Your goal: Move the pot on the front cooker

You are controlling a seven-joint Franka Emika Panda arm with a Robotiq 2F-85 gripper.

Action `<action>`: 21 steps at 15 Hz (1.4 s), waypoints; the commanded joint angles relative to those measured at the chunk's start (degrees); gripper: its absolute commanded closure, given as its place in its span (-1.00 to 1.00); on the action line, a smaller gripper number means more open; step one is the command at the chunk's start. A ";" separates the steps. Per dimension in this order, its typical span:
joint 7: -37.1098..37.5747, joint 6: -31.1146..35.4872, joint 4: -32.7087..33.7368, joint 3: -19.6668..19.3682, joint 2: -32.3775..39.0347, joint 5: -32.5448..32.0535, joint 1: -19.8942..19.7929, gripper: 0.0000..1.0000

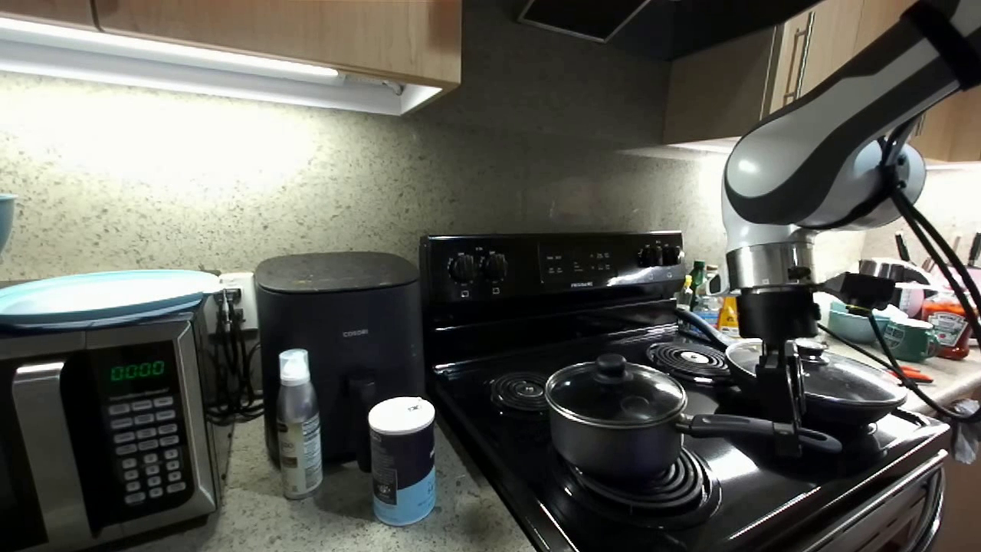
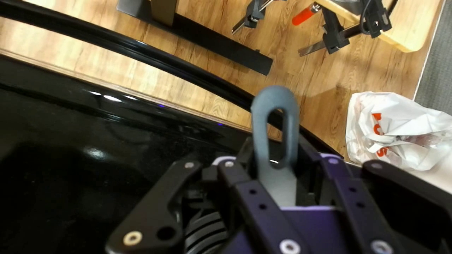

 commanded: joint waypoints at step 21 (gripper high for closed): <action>-0.55 -5.51 -0.53 0.86 0.65 -4.30 -0.21 0.86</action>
